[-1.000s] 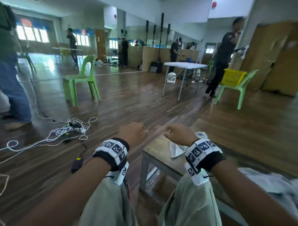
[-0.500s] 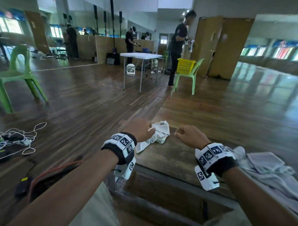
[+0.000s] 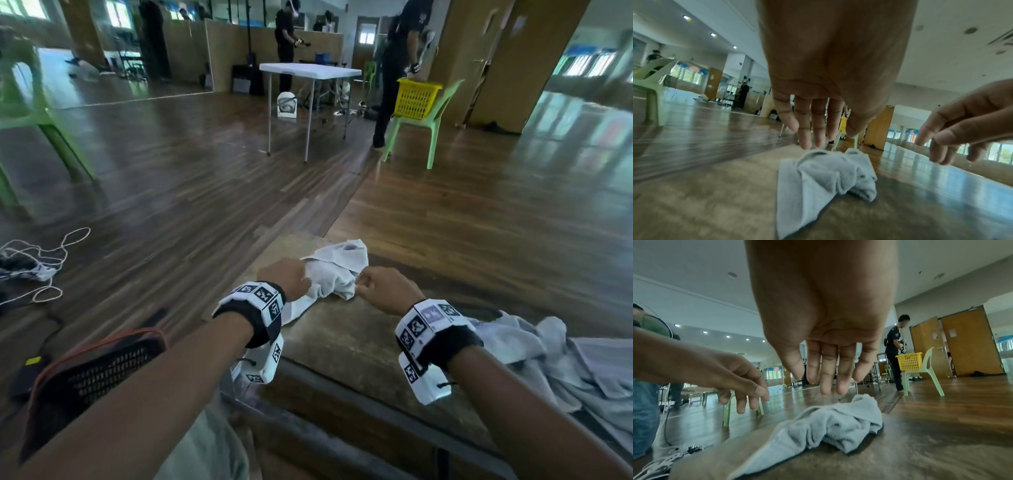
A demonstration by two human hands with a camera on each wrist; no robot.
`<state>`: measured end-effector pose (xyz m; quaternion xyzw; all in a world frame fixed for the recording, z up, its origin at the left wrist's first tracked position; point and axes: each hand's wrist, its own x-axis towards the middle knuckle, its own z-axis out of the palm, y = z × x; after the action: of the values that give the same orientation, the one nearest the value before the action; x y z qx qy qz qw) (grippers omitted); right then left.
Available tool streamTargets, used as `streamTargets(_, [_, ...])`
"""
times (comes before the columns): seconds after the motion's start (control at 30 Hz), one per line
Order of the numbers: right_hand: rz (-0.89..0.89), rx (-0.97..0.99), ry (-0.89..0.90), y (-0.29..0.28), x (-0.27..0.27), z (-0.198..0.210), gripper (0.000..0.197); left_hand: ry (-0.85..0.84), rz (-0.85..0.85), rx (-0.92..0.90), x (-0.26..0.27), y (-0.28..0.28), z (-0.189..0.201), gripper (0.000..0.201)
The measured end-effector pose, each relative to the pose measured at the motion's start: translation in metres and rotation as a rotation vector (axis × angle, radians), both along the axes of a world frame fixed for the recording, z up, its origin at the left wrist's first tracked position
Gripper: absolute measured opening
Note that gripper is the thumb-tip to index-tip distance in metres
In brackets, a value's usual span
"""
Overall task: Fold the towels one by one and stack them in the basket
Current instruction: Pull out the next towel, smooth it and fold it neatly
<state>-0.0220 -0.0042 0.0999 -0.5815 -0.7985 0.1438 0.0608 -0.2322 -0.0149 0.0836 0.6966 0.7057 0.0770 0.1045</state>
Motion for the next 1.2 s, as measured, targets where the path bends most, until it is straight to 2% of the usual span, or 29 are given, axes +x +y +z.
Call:
streamTargets(0.1, [0.051,-0.037,-0.035,0.029,-0.019,-0.031,0.023,0.014,0.041,-0.127,-0.007,0.018,-0.038,0.030])
streamTargets(0.2, [0.137,0.018,-0.065,0.053,-0.039,-0.057,0.027,-0.001,0.094,-0.195,-0.009,0.025,-0.076,0.031])
streamTargets(0.3, [0.229,0.108,-0.100,0.067,-0.062,-0.078,0.030,-0.019,0.131,-0.138,-0.011,0.025,-0.101,0.035])
streamTargets(0.47, [0.356,0.146,-0.236,0.070,-0.089,-0.098,0.038,-0.104,0.187,-0.097,-0.024,0.024,-0.112,0.022])
streamTargets(0.53, [0.364,0.134,-0.288,0.069,-0.094,-0.103,0.040,-0.146,0.189,-0.037,-0.028,0.018,-0.108,0.020])
streamTargets(0.6, [0.365,0.140,-0.317,0.066,-0.096,-0.104,0.034,-0.179,0.152,0.034,-0.033,0.011,-0.104,0.017])
streamTargets(0.7, [0.340,0.173,-0.257,0.062,-0.096,-0.099,0.024,-0.269,0.092,0.127,-0.044,0.002,-0.095,0.009])
streamTargets(0.8, [0.346,0.224,-0.128,0.058,-0.095,-0.088,0.047,-0.327,-0.027,0.264,-0.054,-0.001,-0.076,0.007])
streamTargets(0.83, [0.378,0.221,-0.101,0.057,-0.096,-0.081,0.048,-0.334,-0.079,0.311,-0.056,-0.003,-0.067,0.009])
streamTargets(0.93, [0.433,0.214,-0.047,0.054,-0.097,-0.058,0.031,-0.359,-0.158,0.417,-0.061,-0.008,-0.039,0.018])
streamTargets(1.0, [0.408,0.259,0.038,0.054,-0.095,-0.042,0.022,-0.373,-0.152,0.445,-0.064,-0.011,-0.021,0.014])
streamTargets(1.2, [0.361,0.384,0.219,0.037,-0.071,0.020,0.009,-0.390,-0.169,0.504,-0.061,-0.021,0.037,0.024])
